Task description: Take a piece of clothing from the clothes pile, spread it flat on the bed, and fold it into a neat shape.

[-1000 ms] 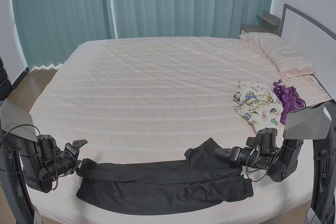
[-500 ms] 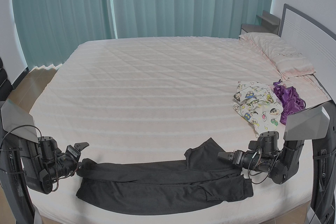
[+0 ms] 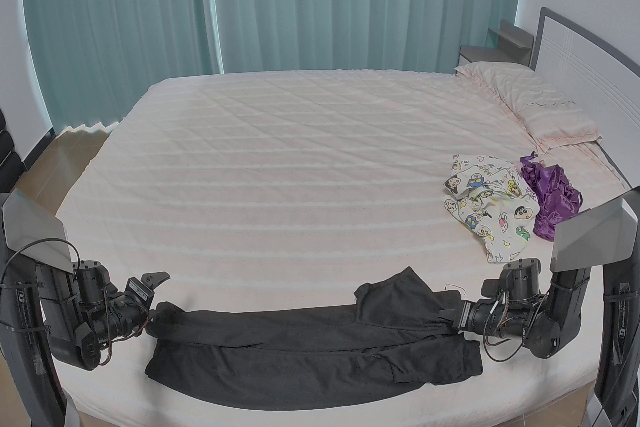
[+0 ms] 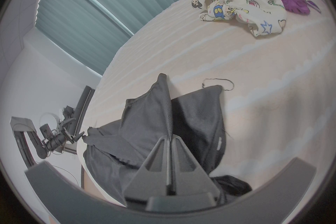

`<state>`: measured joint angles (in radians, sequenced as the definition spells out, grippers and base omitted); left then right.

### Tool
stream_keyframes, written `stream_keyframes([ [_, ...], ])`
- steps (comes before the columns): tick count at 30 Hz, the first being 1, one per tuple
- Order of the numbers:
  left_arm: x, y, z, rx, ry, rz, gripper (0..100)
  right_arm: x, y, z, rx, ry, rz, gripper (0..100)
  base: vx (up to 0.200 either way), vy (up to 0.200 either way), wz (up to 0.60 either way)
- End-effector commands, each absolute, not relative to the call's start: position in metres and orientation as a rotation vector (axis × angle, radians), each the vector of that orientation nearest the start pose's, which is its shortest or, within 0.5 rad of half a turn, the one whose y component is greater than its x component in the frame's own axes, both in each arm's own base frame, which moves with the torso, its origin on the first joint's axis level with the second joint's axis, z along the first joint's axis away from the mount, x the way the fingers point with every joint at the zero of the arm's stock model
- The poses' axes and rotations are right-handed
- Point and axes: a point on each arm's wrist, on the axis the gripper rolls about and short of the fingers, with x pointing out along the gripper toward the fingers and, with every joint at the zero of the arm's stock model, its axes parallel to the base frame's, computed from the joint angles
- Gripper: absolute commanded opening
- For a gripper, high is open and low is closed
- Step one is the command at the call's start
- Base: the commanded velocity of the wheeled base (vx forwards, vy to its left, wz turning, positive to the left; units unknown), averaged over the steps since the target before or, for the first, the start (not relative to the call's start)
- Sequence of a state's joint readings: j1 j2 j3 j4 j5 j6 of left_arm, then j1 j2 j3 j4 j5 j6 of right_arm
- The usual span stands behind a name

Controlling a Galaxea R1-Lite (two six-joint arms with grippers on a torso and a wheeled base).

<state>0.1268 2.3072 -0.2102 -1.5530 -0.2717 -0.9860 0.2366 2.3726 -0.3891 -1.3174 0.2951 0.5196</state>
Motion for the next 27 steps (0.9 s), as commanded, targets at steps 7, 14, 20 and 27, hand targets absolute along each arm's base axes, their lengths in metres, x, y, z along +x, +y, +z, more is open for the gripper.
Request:
stream_keyframes([
  [7, 0.266, 0.028, -0.018, -1.066, 0.549, 0.127, 100, 0.262, 0.063, -0.035, 0.405, 0.807, 0.341, 0, 0.0, 0.0, 0.0],
  [14, 0.266, 0.028, -0.018, -1.066, 0.549, 0.127, 100, 0.25, 0.061, -0.036, 0.336, 0.824, 0.367, 0, 0.0, 0.0, 0.0],
  [20, 0.266, 0.028, -0.018, -1.066, 0.549, 0.127, 100, 0.244, 0.061, -0.037, 0.299, 0.84, 0.379, 0, 0.0, 0.0, 0.0],
  [27, 0.266, 0.028, -0.018, -1.066, 0.549, 0.127, 100, 0.237, 0.06, -0.037, 0.269, 0.847, 0.394, 100, 0.0, 0.0, 0.0],
])
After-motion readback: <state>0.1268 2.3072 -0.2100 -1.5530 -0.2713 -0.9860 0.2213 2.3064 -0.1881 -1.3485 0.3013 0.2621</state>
